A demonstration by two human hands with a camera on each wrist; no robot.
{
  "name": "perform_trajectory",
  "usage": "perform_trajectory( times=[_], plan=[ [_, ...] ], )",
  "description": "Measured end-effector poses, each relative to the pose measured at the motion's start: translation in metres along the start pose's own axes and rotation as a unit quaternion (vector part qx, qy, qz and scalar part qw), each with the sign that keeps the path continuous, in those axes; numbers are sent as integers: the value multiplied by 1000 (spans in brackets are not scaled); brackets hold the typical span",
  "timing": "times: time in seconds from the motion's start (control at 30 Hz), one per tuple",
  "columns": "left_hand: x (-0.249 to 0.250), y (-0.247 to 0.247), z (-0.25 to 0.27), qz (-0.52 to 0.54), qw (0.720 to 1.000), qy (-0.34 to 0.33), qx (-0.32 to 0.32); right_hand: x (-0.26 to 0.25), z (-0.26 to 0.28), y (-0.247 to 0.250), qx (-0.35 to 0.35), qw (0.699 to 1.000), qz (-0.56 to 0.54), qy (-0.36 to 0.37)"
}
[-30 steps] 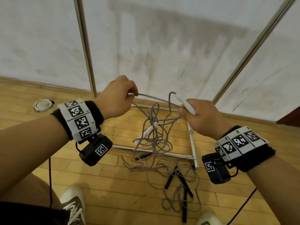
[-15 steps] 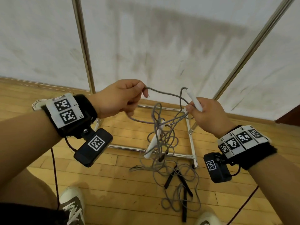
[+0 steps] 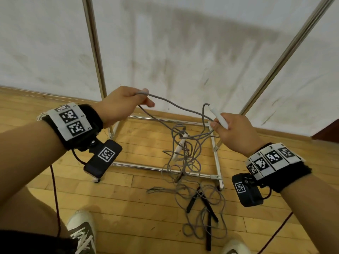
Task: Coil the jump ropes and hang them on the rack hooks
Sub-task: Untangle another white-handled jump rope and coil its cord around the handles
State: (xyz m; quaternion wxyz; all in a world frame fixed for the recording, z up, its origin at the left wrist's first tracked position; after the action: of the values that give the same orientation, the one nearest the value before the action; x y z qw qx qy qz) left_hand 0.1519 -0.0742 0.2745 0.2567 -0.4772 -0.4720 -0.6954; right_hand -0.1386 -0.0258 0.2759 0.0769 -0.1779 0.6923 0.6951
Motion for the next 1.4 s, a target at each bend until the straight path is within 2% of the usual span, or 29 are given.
perform_trajectory(
  times=[0.07,0.1,0.17,0.23,0.33,0.43,0.6,0.73,0.87,0.93,1.0,1.07,1.13,1.33,1.4],
  plan=[
    [6,-20,2,143,986,-25,-86,5,-1,-2,0,1000,-2,-10],
    [11,-25,4,160,981,-40,-103,8,-1,-2,2,1000,-3,-13],
    [17,-22,5,94,991,-55,-81,14,-2,0,5,1000,-8,-20],
    [16,-6,4,13,999,-48,-11,19,-1,3,7,1000,-13,-26],
    [12,19,4,-129,989,-31,71,24,0,10,14,999,-19,-31],
    [14,24,3,-254,963,-23,87,21,2,18,33,999,-24,-20],
    [13,18,1,-328,940,-34,84,18,5,16,31,999,-4,-18],
    [6,26,0,-256,959,-23,123,21,7,21,54,998,-32,-21],
    [6,24,0,-64,988,-44,137,19,6,13,37,999,-31,-12],
    [6,13,-3,85,991,-56,91,17,4,5,18,1000,-18,-11],
    [10,-1,-5,181,981,-66,18,18,3,-3,-3,1000,-4,-21],
    [14,-8,-5,182,980,-72,-28,21,3,-5,-11,999,10,-34],
    [14,-9,-5,149,985,-72,-40,25,4,-4,-9,999,16,-41],
    [11,6,1,67,996,-62,-21,36,3,9,10,998,13,-59],
    [12,14,3,-28,998,-61,-5,42,4,16,23,997,0,-68]
  ],
)
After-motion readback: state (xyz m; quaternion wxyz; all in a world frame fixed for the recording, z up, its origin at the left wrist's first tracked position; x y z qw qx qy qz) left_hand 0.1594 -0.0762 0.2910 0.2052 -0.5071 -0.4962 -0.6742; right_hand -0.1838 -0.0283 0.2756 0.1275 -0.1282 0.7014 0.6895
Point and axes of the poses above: each hand's wrist, its own z-axis away from the middle knuckle, its own y-axis out of the back of the hand, x = y × z, the point moved 9 cm from there along -z, towards the middle knuckle, and after that the axes turned 11 degrees about -x, right-handed, at the moved point
